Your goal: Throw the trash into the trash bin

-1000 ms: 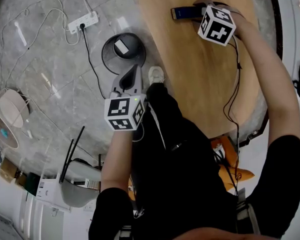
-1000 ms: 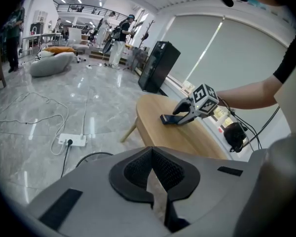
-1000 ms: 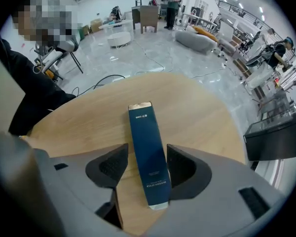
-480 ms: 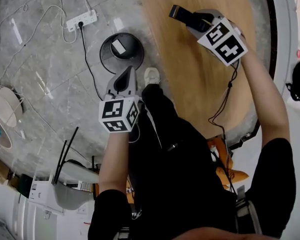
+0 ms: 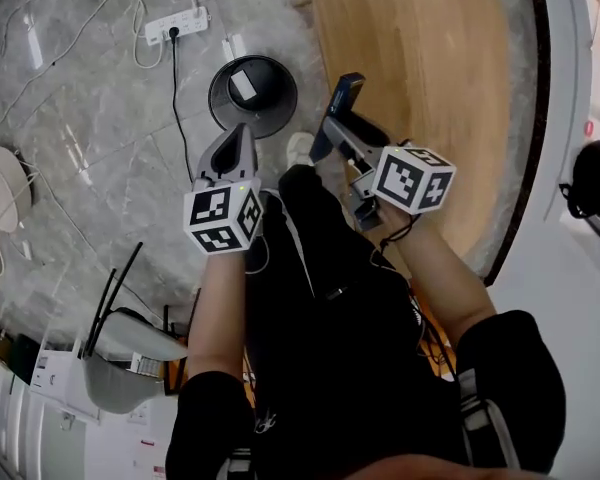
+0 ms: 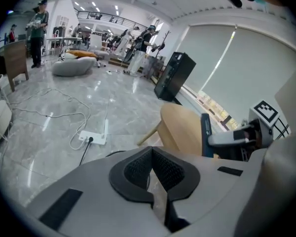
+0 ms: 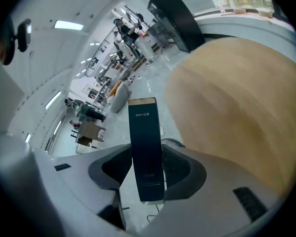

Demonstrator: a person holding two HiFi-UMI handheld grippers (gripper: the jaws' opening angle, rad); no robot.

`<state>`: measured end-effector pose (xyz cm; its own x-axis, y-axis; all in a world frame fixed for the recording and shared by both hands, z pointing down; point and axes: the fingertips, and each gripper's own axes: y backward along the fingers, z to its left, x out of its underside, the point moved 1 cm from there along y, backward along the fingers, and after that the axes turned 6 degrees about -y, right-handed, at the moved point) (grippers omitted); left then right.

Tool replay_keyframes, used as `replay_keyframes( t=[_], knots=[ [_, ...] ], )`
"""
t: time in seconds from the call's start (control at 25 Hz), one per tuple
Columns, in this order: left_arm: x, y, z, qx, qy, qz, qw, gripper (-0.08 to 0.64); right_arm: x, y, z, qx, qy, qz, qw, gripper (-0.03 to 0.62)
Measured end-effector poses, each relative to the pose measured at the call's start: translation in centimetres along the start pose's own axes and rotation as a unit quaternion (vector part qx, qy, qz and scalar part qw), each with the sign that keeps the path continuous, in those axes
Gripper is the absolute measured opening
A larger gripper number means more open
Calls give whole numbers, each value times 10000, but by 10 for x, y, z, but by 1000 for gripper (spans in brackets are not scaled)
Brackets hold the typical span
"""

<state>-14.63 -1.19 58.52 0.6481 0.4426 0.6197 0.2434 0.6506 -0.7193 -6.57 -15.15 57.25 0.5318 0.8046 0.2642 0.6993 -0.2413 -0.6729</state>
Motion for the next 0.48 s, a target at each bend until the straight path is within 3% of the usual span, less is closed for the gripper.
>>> replay_keyframes(
  t=[0.16,0.48],
  knots=[
    [24,10,20,-160,169,86,9997,11,53,-33,3,405,72,219,9989,190],
    [86,28,61,-425,660,285,9965,11,104,-133,-20,972,341,469,9936,190]
  ],
)
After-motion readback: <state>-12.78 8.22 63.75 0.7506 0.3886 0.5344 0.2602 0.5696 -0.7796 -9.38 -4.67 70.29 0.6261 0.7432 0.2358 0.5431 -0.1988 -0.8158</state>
